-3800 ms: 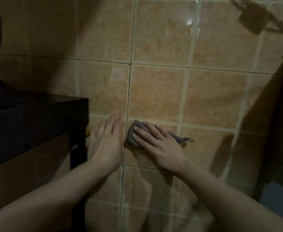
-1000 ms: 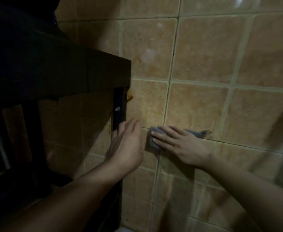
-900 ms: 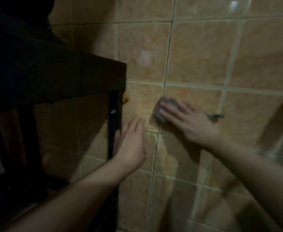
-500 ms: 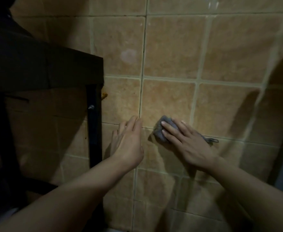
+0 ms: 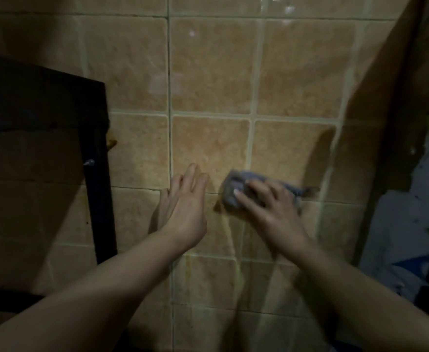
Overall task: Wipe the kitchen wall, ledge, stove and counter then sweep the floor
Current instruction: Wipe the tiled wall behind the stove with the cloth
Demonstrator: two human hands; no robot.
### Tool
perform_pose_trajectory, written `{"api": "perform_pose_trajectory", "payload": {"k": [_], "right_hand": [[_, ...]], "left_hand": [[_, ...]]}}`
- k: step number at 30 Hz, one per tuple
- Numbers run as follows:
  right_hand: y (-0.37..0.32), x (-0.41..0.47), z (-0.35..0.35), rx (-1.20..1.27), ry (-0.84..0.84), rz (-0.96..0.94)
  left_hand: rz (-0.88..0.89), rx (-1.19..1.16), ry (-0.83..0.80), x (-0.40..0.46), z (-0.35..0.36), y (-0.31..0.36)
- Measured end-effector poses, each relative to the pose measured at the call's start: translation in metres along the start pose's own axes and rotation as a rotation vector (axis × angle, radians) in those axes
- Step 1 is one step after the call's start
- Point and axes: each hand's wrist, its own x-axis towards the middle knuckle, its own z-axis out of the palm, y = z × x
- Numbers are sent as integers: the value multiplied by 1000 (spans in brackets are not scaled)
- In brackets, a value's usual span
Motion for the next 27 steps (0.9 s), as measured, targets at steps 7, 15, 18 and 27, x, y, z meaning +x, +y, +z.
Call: {"api": "perform_pose_trajectory", "payload": {"k": [7, 15, 18, 27], "right_hand": [[56, 33, -32, 134, 114, 242], [39, -14, -28, 323, 76, 688], [8, -76, -15, 378, 70, 733], [54, -23, -51, 166, 115, 684]], "left_hand": [[55, 44, 21, -3, 10, 17], [129, 44, 27, -12, 39, 43], [146, 69, -3, -24, 50, 43], [182, 65, -26, -36, 64, 42]]}}
